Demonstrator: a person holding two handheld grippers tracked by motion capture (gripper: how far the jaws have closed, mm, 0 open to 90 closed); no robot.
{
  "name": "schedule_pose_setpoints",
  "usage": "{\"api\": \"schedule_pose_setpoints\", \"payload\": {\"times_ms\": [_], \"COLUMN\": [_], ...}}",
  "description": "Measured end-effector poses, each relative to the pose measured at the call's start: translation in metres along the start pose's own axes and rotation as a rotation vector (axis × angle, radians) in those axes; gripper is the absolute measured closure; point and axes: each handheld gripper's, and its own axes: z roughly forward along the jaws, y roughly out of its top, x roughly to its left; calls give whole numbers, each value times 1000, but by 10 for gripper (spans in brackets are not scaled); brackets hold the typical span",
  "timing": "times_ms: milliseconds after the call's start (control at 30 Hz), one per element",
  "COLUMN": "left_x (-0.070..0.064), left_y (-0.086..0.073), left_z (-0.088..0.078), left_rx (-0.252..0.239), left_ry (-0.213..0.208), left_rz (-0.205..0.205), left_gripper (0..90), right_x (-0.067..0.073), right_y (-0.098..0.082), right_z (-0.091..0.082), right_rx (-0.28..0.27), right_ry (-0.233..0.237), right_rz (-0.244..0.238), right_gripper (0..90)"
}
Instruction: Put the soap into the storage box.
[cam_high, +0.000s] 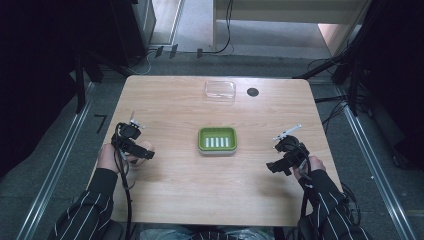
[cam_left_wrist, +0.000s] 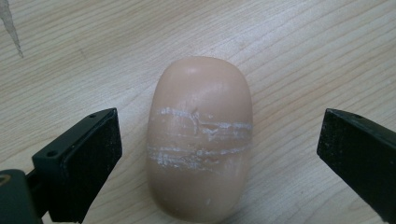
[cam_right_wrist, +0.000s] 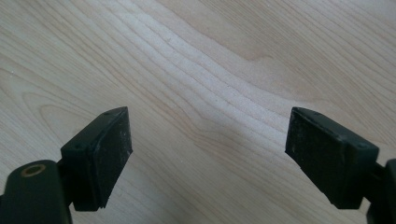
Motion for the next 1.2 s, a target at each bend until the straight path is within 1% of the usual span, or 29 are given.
{"api": "schedule_pose_setpoints", "payload": {"times_ms": [67, 100, 133, 167, 233, 333, 433, 467, 633, 700, 733, 767, 833, 900, 1000, 1033, 1200], "left_x": [2, 3, 3, 3, 3, 4, 5, 5, 5, 5, 5, 6, 6, 6, 5, 5, 4], "left_y": [1, 1, 1, 0, 0, -1, -2, -2, -2, -2, -2, -3, -3, -3, -3, -3, -3], "left_z": [-1, -1, 0, 1, 3, 5, 7, 9, 10, 11, 12, 12, 13, 14, 15, 15, 16], "left_rx": [-1, 1, 4, 10, 22, 31, 45, 46, 52, 57, 57, 57, 64, 68, 66, 70, 76], "left_ry": [-9, -8, -10, -12, -14, -11, -16, -12, -4, -11, -5, -9, -2, -7, -2, 0, 18], "left_rz": [-4, 2, -5, 3, 13, 14, 20, 20, 22, 19, 22, 21, 26, 24, 22, 30, 35], "left_gripper": [8, 8, 11, 11, 31, 53, 101, 139, 157, 177, 177, 208, 220, 244, 256, 264, 285], "right_x": [0, 0, 0, 0, 0, 0, 0, 0, 0, 0, 0, 0, 0, 0, -1, -1, 0], "right_y": [0, 0, 0, 0, 0, 0, 0, 0, 0, 0, 0, 0, 0, 0, 0, 0, 0], "right_z": [0, 0, 0, 0, 0, 0, 1, 1, 1, 0, 0, 0, 1, 1, 1, 1, 1], "right_rx": [-2, -3, -2, -2, -1, -3, -3, -4, -5, -4, -4, -3, -5, -5, -4, -4, -5], "right_ry": [0, 1, 0, 0, 1, 1, 0, 0, 2, 5, 5, 5, 3, 4, 6, 6, 5], "right_rz": [-2, -3, -3, -3, -1, 0, -1, 0, 1, 2, 0, 2, 2, 1, 1, 2, 1], "right_gripper": [154, 154, 154, 154, 154, 154, 154, 154, 154, 154, 154, 154, 154, 154, 154, 154, 154]}}
